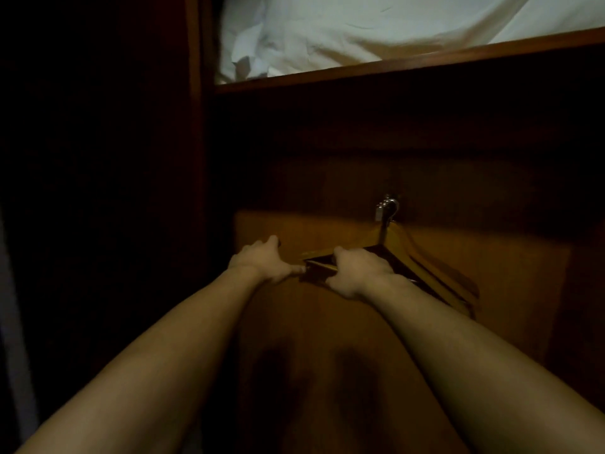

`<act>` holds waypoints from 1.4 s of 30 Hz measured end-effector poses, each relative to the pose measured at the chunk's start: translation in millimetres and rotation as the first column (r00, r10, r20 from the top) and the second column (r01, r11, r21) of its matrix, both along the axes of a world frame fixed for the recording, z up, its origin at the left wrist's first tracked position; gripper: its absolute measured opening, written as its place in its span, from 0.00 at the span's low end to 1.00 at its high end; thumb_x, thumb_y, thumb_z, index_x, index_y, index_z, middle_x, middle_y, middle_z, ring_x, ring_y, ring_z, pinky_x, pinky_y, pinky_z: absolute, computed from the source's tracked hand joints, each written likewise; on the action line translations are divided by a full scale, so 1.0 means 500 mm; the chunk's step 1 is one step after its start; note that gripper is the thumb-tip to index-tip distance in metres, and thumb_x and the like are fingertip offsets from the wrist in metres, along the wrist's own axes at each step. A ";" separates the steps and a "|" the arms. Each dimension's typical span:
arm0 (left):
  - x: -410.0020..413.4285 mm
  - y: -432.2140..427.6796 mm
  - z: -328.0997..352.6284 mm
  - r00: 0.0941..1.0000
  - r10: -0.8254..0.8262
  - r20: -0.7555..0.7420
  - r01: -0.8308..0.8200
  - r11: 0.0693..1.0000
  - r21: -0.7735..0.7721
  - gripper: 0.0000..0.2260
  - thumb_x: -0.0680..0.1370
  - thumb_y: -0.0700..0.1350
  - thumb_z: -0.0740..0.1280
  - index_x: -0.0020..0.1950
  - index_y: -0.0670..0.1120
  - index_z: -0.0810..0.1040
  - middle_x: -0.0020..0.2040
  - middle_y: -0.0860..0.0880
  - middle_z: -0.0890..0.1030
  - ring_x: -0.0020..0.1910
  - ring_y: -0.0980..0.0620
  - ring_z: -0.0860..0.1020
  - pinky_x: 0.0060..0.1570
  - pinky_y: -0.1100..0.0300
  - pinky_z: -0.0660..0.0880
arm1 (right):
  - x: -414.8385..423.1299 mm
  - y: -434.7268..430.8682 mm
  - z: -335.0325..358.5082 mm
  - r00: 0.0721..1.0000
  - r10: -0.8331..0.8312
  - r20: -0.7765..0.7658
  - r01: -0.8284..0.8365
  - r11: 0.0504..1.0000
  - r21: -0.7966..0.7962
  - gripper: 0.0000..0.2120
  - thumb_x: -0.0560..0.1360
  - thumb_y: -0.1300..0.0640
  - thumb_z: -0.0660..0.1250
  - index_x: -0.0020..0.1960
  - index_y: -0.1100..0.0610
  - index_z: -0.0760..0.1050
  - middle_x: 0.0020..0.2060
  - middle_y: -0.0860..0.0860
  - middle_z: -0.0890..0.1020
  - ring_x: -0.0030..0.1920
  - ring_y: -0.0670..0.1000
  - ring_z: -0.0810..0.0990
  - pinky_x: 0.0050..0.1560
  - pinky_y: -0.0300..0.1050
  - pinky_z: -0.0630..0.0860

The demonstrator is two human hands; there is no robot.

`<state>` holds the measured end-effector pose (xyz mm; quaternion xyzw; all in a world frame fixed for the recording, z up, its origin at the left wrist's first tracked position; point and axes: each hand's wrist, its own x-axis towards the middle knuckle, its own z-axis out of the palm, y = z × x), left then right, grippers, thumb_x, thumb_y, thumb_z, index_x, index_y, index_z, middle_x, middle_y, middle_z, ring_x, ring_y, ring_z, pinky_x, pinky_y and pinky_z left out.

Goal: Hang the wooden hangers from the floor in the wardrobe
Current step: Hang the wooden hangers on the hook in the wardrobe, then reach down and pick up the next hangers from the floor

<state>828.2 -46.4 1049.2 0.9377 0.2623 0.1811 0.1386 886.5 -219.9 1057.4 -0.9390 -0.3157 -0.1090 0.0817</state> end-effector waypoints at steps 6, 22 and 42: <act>-0.137 0.041 0.012 0.989 0.151 0.004 -0.151 0.989 -0.003 0.43 0.69 0.70 0.69 0.77 0.52 0.61 0.73 0.45 0.69 0.68 0.42 0.72 0.63 0.44 0.74 | -0.062 0.073 0.011 0.983 0.180 0.023 -0.179 0.984 -0.020 0.31 0.78 0.40 0.64 0.76 0.52 0.63 0.67 0.54 0.76 0.63 0.56 0.77 0.57 0.54 0.79; -0.720 0.064 -0.110 0.729 0.673 -0.126 -0.679 0.735 -0.003 0.43 0.68 0.74 0.65 0.76 0.52 0.63 0.72 0.45 0.70 0.68 0.42 0.71 0.63 0.43 0.73 | -0.438 0.287 -0.101 0.693 0.680 -0.238 -0.683 0.726 0.086 0.28 0.73 0.33 0.66 0.62 0.52 0.74 0.52 0.50 0.79 0.50 0.52 0.78 0.53 0.51 0.78; -1.357 0.185 -0.334 0.506 0.813 -0.288 -0.861 0.496 -0.112 0.46 0.67 0.74 0.63 0.78 0.51 0.59 0.76 0.43 0.66 0.71 0.40 0.69 0.66 0.40 0.71 | -1.066 0.528 -0.331 0.397 0.849 -0.350 -0.912 0.407 -0.048 0.43 0.71 0.23 0.56 0.74 0.53 0.67 0.69 0.57 0.75 0.65 0.60 0.76 0.61 0.58 0.77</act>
